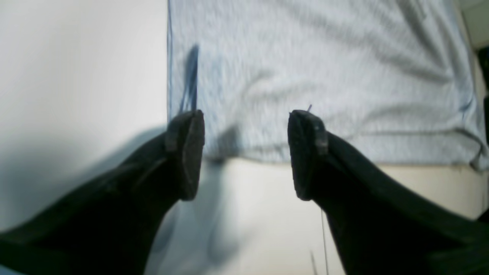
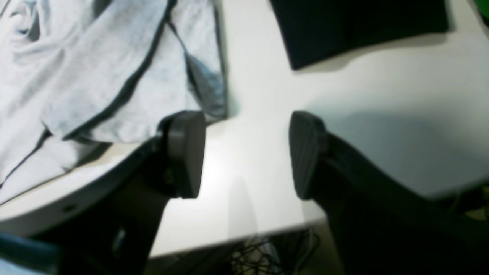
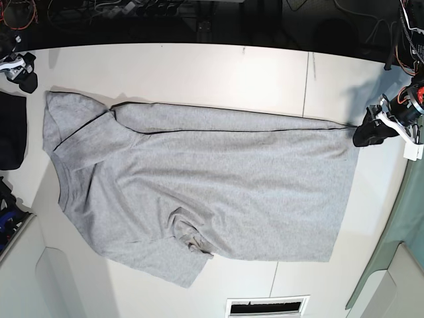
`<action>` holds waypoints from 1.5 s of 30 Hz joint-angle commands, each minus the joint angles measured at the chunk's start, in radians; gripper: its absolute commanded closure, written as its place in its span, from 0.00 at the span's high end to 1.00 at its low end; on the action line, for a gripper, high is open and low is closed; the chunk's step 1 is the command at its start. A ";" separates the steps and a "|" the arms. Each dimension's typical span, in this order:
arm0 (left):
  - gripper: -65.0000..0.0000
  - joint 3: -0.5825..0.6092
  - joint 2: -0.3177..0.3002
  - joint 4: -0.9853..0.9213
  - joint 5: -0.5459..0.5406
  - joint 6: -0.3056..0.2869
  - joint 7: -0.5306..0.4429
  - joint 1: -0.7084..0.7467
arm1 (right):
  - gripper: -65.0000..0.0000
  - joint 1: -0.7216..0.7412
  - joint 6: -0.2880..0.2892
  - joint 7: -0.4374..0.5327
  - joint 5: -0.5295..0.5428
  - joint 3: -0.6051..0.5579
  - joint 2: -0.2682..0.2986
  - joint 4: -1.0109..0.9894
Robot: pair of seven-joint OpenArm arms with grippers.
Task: Layout the t-shirt on the table in an organized manner, then fold the t-shirt properly
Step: 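Lay the held shirt edge down with both grippers and regrasp, then pull the shirt edge with both grippers to straighten it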
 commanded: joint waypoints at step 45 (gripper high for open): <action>0.00 0.143 0.035 0.019 0.315 -0.009 -0.135 0.050 | 0.00 0.206 0.020 -0.137 0.020 -0.131 -0.061 -0.085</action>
